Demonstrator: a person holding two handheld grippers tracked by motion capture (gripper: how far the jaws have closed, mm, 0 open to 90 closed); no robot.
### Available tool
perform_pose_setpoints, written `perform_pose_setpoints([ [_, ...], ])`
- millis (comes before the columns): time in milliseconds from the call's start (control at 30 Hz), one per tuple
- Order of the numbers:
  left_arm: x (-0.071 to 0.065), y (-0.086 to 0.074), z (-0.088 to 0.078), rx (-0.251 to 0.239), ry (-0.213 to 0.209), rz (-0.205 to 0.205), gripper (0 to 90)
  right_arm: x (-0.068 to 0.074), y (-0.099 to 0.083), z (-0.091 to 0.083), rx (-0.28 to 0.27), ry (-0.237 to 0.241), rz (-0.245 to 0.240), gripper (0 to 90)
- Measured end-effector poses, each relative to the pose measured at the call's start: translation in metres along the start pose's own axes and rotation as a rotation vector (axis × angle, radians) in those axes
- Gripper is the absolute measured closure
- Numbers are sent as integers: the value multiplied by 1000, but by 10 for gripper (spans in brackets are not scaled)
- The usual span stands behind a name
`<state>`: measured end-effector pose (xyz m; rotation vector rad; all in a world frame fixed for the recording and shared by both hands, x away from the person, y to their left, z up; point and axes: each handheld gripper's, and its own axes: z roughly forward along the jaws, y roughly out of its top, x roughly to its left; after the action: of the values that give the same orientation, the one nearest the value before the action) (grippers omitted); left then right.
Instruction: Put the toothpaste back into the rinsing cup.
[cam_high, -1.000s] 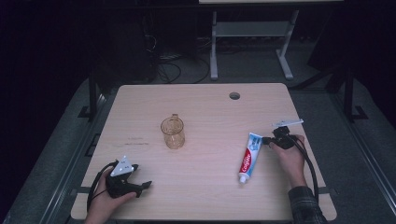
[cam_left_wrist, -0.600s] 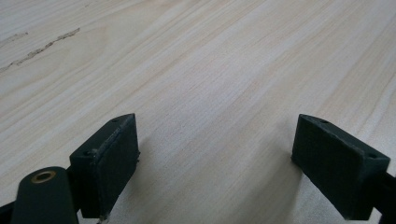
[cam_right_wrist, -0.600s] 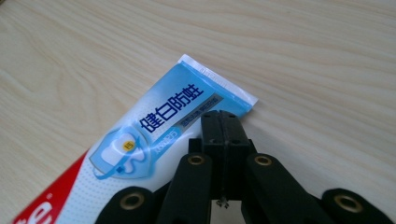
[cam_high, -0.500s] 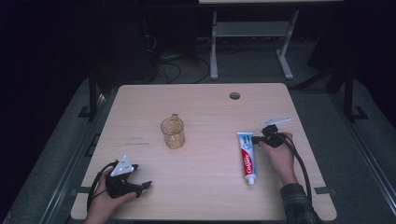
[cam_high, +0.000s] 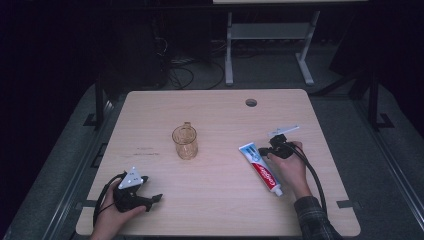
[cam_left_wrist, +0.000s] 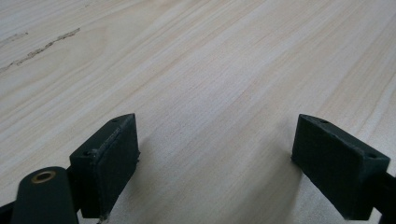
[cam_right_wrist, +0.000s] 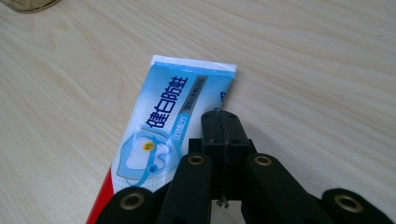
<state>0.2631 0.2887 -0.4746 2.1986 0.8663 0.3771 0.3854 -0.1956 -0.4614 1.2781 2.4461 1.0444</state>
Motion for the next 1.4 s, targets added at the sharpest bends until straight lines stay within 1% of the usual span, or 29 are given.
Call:
perform_pose_setpoints([
  [233, 0, 0, 0, 0, 0, 0, 137, 13, 5, 4, 14, 29, -45, 900],
  [333, 0, 0, 0, 0, 0, 0, 137, 14, 5, 4, 15, 27, -49, 900],
  [433, 0, 0, 0, 0, 0, 0, 137, 13, 6, 0, 1, 32, -46, 900],
  [467, 0, 0, 0, 0, 0, 0, 138, 14, 7, -3, -5, 37, -38, 896],
  [533, 0, 0, 0, 0, 0, 0, 137, 14, 9, -10, -29, 39, -32, 852],
  [567, 0, 0, 0, 0, -1, 2, 138, 17, 11, -16, -40, 44, -30, 806],
  [600, 0, 0, 0, 0, -1, 2, 137, 17, 11, -16, -40, 44, -30, 806],
  [633, 0, 0, 0, 0, -1, 2, 137, 18, 12, -19, -50, 46, -28, 772],
  [667, 0, 0, 0, 0, -1, 2, 138, 19, 13, -22, -53, 51, -30, 734],
  [767, 0, 0, 0, 0, -1, 2, 138, 24, 15, -27, -77, 40, -22, 591],
  [800, 0, 0, 0, 0, -1, 2, 138, 28, 16, -28, -82, 38, -19, 523],
  [833, 0, 0, 0, 0, -1, 2, 138, 28, 16, -28, -82, 38, -19, 523],
  [967, 0, 0, 0, 0, -2, 2, 138, 36, 18, -27, -82, 38, -38, 411],
  [1067, -1, 0, 0, 0, -2, 2, 138, 41, 19, -24, -67, 37, -50, 374],
  [1133, -1, 0, 0, 0, -3, 2, 137, 44, 19, -20, -55, 35, -69, 359],
  [1167, -1, 0, 0, 0, -3, 3, 138, 48, 19, -16, -37, 32, -83, 348],
  [1200, -1, 0, 0, 0, -3, 3, 138, 48, 19, -16, -37, 32, -83, 348],
  [1300, -1, 0, 0, 0, -4, 3, 138, 51, 19, -10, -7, 30, -103, 341],
  [1333, -1, 0, 0, 0, -4, 3, 138, 51, 19, -10, -7, 30, -103, 341],
  [1400, -1, 0, 0, 0, -4, 3, 137, 53, 19, -7, 11, 20, -114, 338],
])
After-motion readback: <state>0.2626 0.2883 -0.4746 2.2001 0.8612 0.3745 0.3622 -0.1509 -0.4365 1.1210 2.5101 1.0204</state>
